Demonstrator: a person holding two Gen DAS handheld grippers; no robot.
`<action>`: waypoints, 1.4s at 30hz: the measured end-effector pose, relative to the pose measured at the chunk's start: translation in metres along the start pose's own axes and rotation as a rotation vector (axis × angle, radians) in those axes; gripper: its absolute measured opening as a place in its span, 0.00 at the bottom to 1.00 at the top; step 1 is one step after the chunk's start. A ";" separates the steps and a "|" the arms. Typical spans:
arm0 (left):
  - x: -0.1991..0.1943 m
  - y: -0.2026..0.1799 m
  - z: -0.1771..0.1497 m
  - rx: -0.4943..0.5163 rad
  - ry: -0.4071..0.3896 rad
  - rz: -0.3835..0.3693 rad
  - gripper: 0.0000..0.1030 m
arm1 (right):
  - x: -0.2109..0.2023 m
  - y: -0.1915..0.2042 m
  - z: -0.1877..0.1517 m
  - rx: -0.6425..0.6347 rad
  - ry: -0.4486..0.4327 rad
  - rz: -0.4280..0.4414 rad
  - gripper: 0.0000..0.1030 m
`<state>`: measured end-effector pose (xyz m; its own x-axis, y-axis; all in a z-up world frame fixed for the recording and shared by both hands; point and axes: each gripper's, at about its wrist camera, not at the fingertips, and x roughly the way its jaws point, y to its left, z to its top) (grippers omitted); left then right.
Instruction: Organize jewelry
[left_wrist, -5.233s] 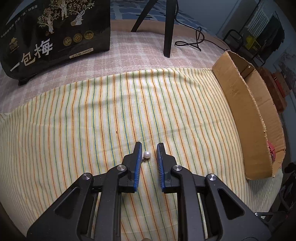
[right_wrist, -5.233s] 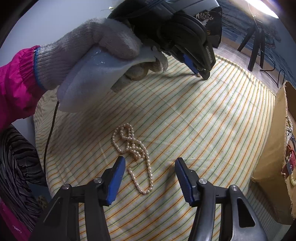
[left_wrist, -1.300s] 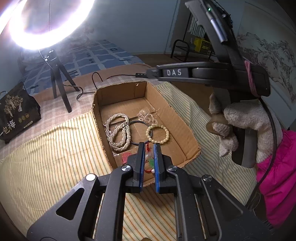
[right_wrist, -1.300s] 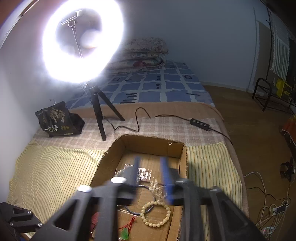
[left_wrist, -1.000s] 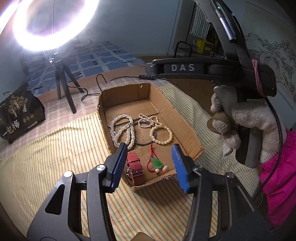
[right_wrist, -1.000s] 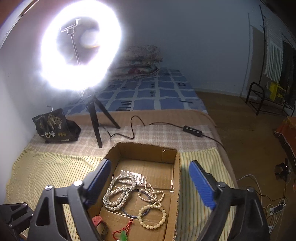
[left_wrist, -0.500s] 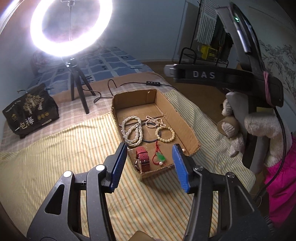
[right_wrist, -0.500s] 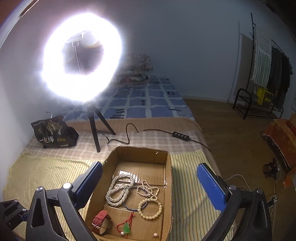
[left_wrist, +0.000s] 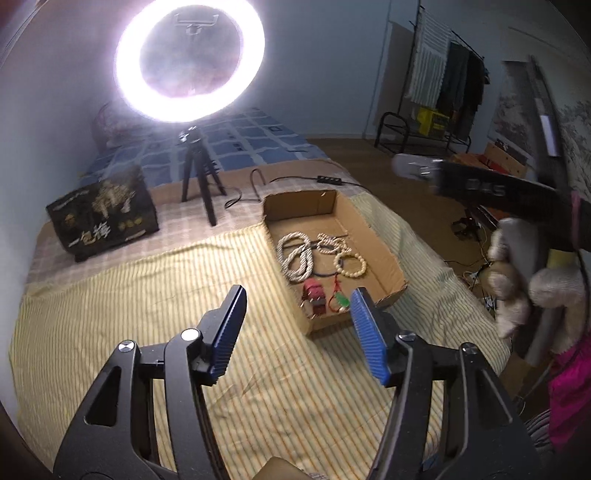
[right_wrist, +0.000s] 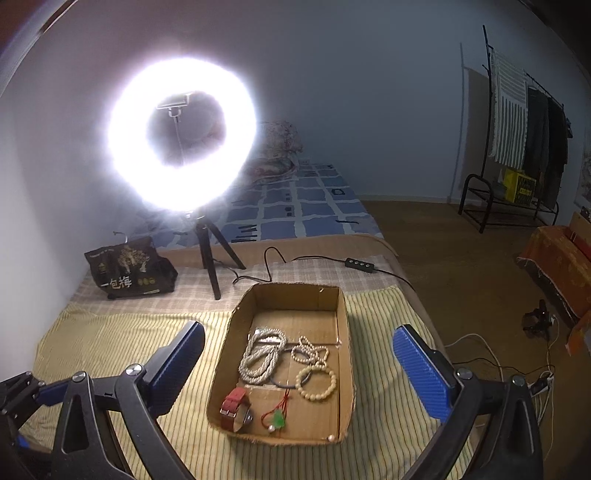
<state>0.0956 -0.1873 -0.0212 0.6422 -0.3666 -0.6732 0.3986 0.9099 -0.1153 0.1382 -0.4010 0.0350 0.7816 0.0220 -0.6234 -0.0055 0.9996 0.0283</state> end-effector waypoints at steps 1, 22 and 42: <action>-0.002 0.002 -0.002 0.000 0.002 0.004 0.59 | -0.006 0.003 -0.003 -0.005 -0.001 -0.002 1.00; -0.050 0.007 -0.017 0.052 -0.102 0.053 0.79 | -0.071 0.032 -0.049 0.012 -0.073 -0.092 1.00; -0.047 0.014 -0.018 0.010 -0.077 0.112 0.99 | -0.064 0.028 -0.061 0.033 -0.090 -0.145 1.00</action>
<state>0.0594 -0.1539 -0.0045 0.7314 -0.2774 -0.6230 0.3278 0.9441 -0.0356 0.0505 -0.3733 0.0281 0.8251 -0.1260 -0.5507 0.1307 0.9909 -0.0309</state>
